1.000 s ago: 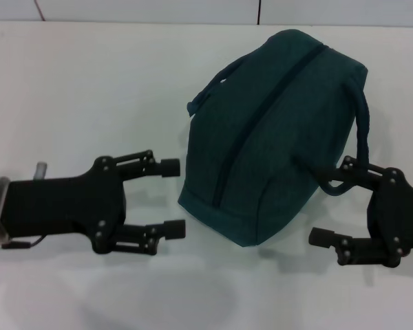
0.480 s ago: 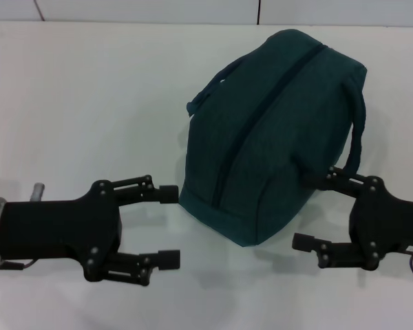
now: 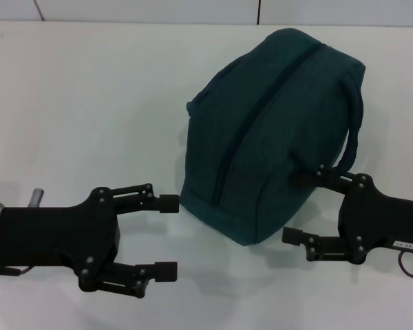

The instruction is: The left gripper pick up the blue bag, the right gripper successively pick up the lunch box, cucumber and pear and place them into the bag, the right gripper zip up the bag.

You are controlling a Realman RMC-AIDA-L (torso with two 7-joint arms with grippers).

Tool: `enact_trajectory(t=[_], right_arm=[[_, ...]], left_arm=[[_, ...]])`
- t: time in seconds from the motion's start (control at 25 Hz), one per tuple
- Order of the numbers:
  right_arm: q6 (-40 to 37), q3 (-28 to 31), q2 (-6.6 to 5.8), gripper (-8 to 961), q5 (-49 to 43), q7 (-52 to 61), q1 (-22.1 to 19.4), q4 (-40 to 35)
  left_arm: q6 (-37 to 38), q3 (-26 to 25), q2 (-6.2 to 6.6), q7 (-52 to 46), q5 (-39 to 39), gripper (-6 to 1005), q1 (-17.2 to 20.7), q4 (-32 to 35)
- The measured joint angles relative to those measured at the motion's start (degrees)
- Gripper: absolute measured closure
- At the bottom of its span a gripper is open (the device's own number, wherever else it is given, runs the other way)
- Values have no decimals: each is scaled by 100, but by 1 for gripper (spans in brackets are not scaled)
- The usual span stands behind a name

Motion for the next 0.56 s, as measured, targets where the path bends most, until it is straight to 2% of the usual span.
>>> enact_trajectory(t=[0.56], right_arm=[[71, -3, -1, 78, 94, -1, 0, 0]], left_arm=[[21, 25, 12, -9, 9, 120, 7, 0]])
